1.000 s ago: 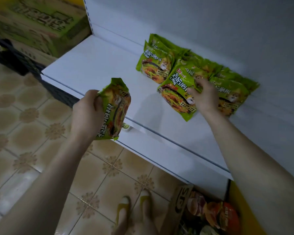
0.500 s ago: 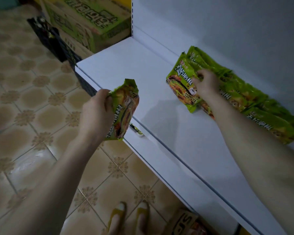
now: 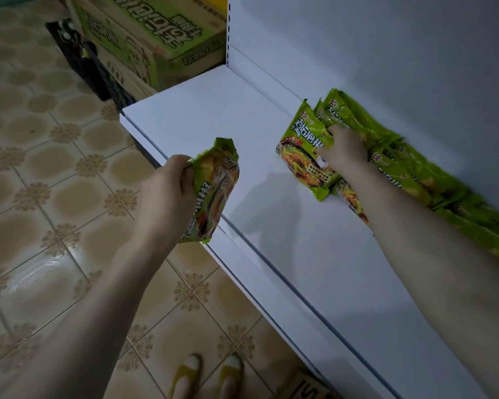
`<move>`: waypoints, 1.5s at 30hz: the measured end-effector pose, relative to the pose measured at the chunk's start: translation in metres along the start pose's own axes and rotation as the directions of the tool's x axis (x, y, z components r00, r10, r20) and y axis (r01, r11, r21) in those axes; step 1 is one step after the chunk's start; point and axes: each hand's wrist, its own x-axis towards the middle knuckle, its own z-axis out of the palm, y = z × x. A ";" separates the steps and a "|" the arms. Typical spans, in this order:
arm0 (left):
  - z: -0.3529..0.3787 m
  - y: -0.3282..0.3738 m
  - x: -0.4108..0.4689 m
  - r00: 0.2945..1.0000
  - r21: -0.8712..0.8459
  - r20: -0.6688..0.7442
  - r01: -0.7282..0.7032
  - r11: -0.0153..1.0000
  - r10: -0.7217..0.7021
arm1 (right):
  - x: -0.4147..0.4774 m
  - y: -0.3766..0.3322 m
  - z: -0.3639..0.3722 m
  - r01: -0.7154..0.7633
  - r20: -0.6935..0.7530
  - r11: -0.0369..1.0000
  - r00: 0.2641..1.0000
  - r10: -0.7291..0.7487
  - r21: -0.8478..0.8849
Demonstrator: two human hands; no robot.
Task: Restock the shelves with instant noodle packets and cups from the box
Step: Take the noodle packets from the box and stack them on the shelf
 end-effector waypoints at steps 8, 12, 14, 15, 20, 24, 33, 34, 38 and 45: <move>0.004 0.003 0.007 0.999 0.013 -0.004 -0.034 0.999 0.034 | -0.004 0.000 0.009 -0.064 -0.110 0.980 0.993 0.044 -0.190; 0.004 0.003 0.010 0.999 0.018 -0.013 -0.049 0.999 0.050 | -0.003 0.002 0.005 -0.114 -0.103 0.980 0.990 0.098 -0.163; 0.004 0.003 0.010 0.998 0.017 -0.013 -0.057 0.998 0.057 | -0.003 0.003 0.000 -0.118 -0.095 0.983 0.990 0.106 -0.137; 0.004 0.003 0.010 0.998 0.015 -0.011 -0.062 0.998 0.062 | -0.004 0.003 -0.002 -0.119 -0.094 0.985 0.990 0.108 -0.122; -0.004 0.003 0.010 0.994 -0.026 0.029 -0.105 0.994 0.106 | -0.011 0.009 -0.014 -0.084 -0.186 0.995 0.978 0.091 0.043; -0.010 0.008 0.010 0.992 -0.110 0.068 -0.094 0.989 0.102 | -0.027 -0.007 -0.031 0.033 -0.226 0.925 0.973 0.057 0.379; -0.011 0.040 0.008 0.935 -0.124 0.240 -0.236 0.964 0.260 | -0.104 -0.047 -0.058 0.141 0.195 0.754 0.920 -0.339 0.641; -0.010 0.044 0.008 0.918 -0.123 0.259 -0.276 0.953 0.299 | -0.110 -0.047 -0.059 0.159 0.212 0.770 0.909 -0.358 0.618; -0.001 0.062 0.003 0.853 -0.200 0.280 -0.397 0.896 0.440 | -0.135 -0.041 -0.056 0.164 0.183 0.819 0.933 -0.310 0.550; 0.025 0.080 -0.004 0.777 -0.208 0.283 -0.523 0.827 0.562 | -0.163 -0.013 -0.050 0.073 0.021 0.838 0.995 -0.100 0.541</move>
